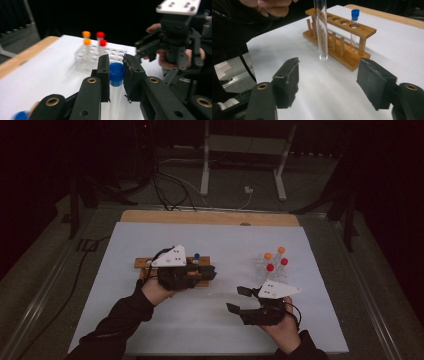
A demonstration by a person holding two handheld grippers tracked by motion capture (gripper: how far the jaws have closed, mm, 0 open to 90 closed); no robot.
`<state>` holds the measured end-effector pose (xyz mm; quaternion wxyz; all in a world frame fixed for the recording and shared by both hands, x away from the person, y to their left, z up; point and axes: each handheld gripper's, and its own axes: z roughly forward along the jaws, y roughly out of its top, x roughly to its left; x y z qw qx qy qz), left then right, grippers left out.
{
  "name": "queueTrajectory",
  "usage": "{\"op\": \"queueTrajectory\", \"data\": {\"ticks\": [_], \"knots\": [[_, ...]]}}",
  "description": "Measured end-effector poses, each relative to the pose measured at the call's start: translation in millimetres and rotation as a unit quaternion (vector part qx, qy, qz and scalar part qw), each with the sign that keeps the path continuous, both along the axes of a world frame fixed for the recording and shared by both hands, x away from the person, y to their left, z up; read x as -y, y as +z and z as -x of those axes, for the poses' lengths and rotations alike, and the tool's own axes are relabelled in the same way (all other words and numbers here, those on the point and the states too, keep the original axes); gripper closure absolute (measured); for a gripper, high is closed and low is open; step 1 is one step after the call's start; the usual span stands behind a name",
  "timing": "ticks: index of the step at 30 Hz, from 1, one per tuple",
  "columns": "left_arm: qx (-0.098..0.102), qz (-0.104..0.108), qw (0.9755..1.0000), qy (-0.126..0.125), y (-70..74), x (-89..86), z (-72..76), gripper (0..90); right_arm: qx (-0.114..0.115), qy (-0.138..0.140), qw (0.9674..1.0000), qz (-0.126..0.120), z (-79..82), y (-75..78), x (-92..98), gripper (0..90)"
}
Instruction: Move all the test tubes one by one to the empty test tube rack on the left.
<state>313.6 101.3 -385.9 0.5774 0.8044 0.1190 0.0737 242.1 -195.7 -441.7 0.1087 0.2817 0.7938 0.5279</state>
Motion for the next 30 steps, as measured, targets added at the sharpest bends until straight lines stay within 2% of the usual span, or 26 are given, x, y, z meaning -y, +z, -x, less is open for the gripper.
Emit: {"op": "queueTrajectory", "data": {"ticks": [2, 6, 14, 19, 23, 30], "knots": [[0.006, -0.001, 0.9999, 0.013, 4.4, -6.7, -3.3, 77.7, 0.007, -0.007, 1.0000, -0.001, -0.1, 0.1, 1.4, 25.6], [0.012, 0.001, 0.9993, 0.034, 10.3, -19.3, -10.5, 77.7, -0.001, -0.014, 0.9999, 0.001, -1.2, -0.6, 3.0, 13.6], [0.017, 0.001, 0.9972, 0.072, 14.0, -38.1, -26.2, 77.7, -0.001, -0.007, 0.9999, -0.007, -0.2, -0.1, 6.8, 3.0], [0.017, -0.002, 0.9952, 0.096, 11.7, -44.8, -36.9, 77.7, 0.002, -0.017, 0.9998, -0.006, 0.0, 1.6, 10.0, 0.0], [0.022, -0.004, 0.9927, 0.118, 8.7, -48.5, -47.4, 77.7, 0.003, -0.015, 0.9999, -0.002, 0.6, 1.8, 9.7, 0.0], [0.018, -0.001, 0.9892, 0.146, -1.0, -51.3, -62.0, 77.7, 0.002, -0.012, 0.9999, -0.004, 0.3, 1.0, 10.2, 0.0]]}}
